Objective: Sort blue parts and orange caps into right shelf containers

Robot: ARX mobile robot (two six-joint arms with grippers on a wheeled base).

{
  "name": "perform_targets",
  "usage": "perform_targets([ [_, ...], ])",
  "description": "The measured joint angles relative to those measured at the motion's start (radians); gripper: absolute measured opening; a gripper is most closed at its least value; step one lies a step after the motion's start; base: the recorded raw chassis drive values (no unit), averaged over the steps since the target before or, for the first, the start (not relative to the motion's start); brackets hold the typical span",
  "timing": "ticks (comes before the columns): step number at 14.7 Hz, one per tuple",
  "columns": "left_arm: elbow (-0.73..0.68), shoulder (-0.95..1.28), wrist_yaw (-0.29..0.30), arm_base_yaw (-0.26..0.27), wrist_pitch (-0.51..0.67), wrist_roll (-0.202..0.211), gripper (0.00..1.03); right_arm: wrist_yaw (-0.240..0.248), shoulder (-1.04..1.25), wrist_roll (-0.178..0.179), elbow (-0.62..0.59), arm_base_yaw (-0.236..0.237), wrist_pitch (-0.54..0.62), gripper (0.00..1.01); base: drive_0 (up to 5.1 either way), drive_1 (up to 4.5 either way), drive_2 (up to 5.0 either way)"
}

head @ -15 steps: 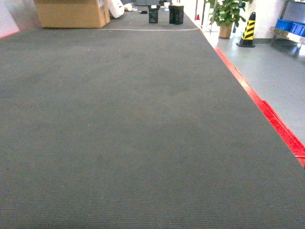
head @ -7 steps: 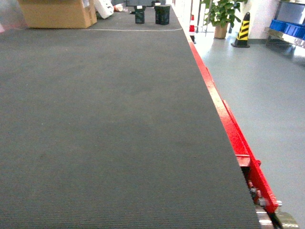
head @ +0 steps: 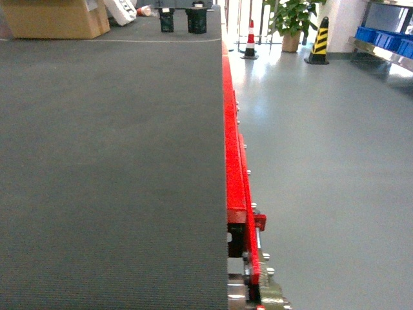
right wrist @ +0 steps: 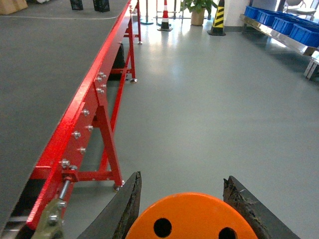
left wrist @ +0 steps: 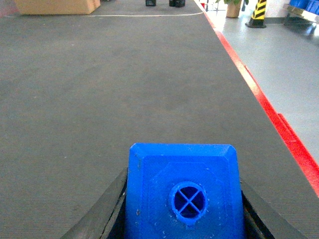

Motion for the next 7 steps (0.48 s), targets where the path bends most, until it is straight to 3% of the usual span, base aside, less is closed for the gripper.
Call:
perform_targets([
  [7,0.000,-0.001,0.000,-0.001,-0.001,0.000,0.44,0.000,-0.001,0.000,0.000,0.000,0.002,0.43,5.0,-2.41,-2.4],
])
